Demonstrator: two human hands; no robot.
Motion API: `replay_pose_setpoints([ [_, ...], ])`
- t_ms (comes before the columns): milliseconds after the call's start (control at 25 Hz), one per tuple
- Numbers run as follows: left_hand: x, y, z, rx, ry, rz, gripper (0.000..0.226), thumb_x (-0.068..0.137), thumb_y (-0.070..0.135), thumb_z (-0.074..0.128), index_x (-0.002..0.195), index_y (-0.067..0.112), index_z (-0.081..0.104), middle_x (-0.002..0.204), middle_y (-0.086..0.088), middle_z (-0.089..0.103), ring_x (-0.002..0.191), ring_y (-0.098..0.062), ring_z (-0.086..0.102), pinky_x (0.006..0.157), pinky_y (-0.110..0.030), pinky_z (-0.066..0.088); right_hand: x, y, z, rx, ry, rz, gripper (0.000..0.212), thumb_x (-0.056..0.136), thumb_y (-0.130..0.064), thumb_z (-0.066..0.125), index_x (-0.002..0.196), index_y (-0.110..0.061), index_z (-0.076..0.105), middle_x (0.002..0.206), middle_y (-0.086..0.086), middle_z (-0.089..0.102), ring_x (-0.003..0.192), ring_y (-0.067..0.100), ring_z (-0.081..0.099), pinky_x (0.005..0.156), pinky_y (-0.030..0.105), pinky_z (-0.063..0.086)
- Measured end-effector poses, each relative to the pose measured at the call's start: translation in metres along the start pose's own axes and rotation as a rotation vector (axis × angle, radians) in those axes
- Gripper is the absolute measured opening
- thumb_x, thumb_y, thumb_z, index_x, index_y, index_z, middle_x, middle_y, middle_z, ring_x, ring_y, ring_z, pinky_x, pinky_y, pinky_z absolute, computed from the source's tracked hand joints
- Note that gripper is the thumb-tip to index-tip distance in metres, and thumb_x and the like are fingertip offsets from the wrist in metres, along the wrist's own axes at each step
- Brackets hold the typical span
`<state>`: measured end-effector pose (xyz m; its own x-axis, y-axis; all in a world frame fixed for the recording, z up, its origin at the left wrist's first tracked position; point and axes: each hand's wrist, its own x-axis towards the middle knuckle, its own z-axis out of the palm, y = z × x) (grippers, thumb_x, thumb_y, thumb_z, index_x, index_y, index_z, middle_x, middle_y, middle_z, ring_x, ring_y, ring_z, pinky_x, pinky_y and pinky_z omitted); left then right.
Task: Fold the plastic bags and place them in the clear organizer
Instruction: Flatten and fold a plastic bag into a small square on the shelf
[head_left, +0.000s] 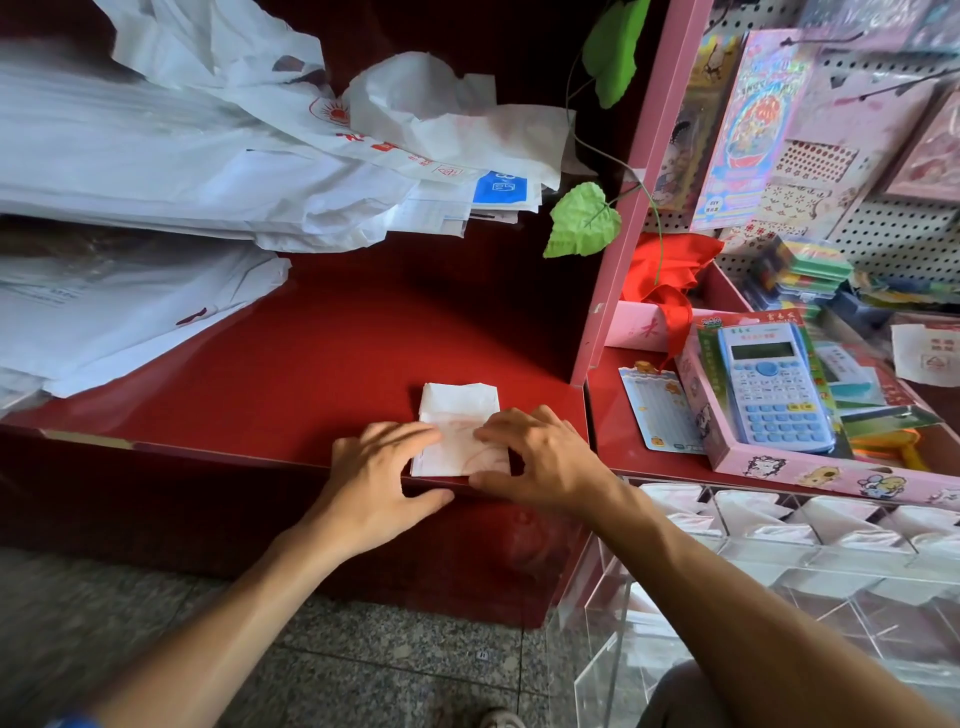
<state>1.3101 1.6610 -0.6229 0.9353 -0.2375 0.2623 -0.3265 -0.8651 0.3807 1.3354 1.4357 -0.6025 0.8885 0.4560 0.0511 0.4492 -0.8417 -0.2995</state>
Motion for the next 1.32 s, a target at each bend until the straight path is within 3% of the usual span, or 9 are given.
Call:
replay_pose_setpoints([
  [240,-0.001,-0.003,-0.002,0.047,0.042,0.1,0.062,0.068,0.052,0.076,0.124,0.029,0.062,0.123,0.017,0.053,0.11,-0.016,0.047,0.086,-0.038,0.037,-0.003,0.0,-0.007,-0.037,-0.029,-0.051,0.07,0.079,-0.056,0.071,0.141,-0.034,0.049,0.14,-0.015,0.046,0.108,0.013,0.036,0.093,0.036,0.036],
  [320,-0.003,-0.004,-0.001,0.176,-0.003,0.192,0.073,0.067,0.055,0.076,0.132,0.032,0.053,0.138,0.01,0.045,0.124,-0.018,0.04,0.096,-0.041,0.035,-0.004,0.002,-0.006,-0.014,-0.017,-0.062,0.062,0.079,-0.053,0.072,0.136,-0.036,0.054,0.139,-0.017,0.048,0.101,0.009,0.03,0.09,0.035,0.036],
  [520,-0.006,-0.001,0.002,0.203,-0.201,0.128,0.084,0.087,0.059,0.058,0.156,0.037,0.014,0.165,0.012,0.003,0.15,-0.003,-0.004,0.118,-0.037,-0.01,-0.005,0.002,-0.005,0.001,-0.008,-0.068,0.058,0.078,-0.047,0.075,0.133,-0.038,0.058,0.141,-0.02,0.053,0.113,0.016,0.041,0.1,0.038,0.039],
  [720,-0.002,0.005,0.001,0.196,-0.269,0.098,0.087,0.089,0.057,0.057,0.155,0.039,0.002,0.164,0.013,-0.006,0.149,-0.001,-0.011,0.118,-0.042,-0.013,-0.006,-0.007,-0.009,-0.139,0.016,-0.125,0.052,0.08,-0.046,0.07,0.13,-0.036,0.061,0.145,-0.016,0.048,0.124,0.018,0.038,0.097,0.037,0.032],
  [840,0.0,0.005,0.001,0.19,-0.306,0.09,0.088,0.089,0.06,0.054,0.155,0.04,0.0,0.164,0.013,-0.009,0.146,0.0,-0.017,0.118,-0.045,-0.014,-0.004,-0.015,-0.009,-0.228,0.031,-0.177,0.044,0.08,-0.038,0.067,0.122,-0.027,0.064,0.16,-0.004,0.028,0.142,0.024,0.024,0.106,0.045,0.031],
  [1000,-0.003,0.004,0.001,0.221,-0.307,0.098,0.092,0.076,0.076,0.02,0.156,0.037,0.0,0.164,0.013,-0.009,0.144,0.001,-0.023,0.118,-0.049,-0.016,0.0,-0.02,-0.009,-0.156,-0.117,-0.117,0.049,0.085,-0.035,0.065,0.127,-0.017,0.049,0.162,0.003,0.021,0.152,0.021,0.004,0.118,0.039,0.01],
  [1160,-0.006,0.0,-0.001,0.241,-0.118,0.103,0.086,0.078,0.069,0.019,0.151,0.026,0.034,0.162,0.007,0.023,0.151,-0.009,0.012,0.12,-0.051,-0.003,0.004,-0.015,-0.009,-0.024,-0.139,-0.064,0.049,0.084,-0.036,0.067,0.126,-0.017,0.047,0.151,0.002,0.041,0.15,0.02,0.016,0.115,0.035,0.018],
  [1240,-0.007,-0.005,-0.002,0.214,-0.002,0.137,0.063,0.079,0.06,0.034,0.127,0.025,0.058,0.138,0.006,0.057,0.132,-0.017,0.048,0.112,-0.044,0.022,0.005,-0.011,-0.009,0.003,-0.13,-0.06,0.047,0.085,-0.039,0.067,0.124,-0.019,0.049,0.15,0.001,0.043,0.146,0.02,0.025,0.113,0.036,0.024],
  [1320,-0.006,-0.008,-0.003,0.159,0.04,0.136,0.044,0.08,0.055,0.04,0.107,0.028,0.06,0.117,0.01,0.066,0.113,-0.017,0.057,0.093,-0.037,0.032,0.007,-0.008,-0.008,0.058,-0.086,-0.061,0.042,0.085,-0.042,0.068,0.119,-0.021,0.054,0.143,0.002,0.051,0.135,0.022,0.041,0.109,0.038,0.033],
])
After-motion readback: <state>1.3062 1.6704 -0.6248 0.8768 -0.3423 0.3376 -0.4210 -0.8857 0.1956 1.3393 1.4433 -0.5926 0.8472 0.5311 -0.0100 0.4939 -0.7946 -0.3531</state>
